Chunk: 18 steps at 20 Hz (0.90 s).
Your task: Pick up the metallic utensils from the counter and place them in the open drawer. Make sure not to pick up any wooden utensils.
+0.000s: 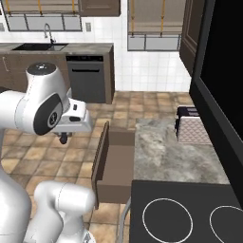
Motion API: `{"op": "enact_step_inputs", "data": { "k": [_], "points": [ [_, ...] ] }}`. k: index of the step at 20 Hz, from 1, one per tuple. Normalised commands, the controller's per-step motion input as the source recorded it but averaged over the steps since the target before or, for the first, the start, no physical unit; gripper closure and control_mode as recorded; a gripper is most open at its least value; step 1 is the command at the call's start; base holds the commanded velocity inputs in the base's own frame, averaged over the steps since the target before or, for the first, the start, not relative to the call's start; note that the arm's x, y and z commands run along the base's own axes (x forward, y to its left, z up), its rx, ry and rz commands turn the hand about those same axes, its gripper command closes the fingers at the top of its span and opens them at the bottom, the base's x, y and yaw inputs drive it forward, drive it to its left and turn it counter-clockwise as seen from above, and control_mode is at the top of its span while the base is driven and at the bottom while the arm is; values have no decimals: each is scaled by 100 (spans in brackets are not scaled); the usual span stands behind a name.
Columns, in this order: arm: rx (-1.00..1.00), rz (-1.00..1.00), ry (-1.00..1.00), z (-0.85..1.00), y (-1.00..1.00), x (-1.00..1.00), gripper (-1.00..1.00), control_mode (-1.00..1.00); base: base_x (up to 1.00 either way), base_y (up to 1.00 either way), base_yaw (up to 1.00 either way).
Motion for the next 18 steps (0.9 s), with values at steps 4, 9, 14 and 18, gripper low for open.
{"op": "enact_step_inputs", "data": {
  "k": [4,9,14,18],
  "points": [
    [0,0,0,0,0,0,100,100,0,0,0],
    [0,0,0,0,0,0,100,100,0,0,0],
    [-6,1,45,0,0,55,100,-100,4,0,0],
    [-8,5,63,-13,0,91,100,-100,0,0,0]
  ]
}}
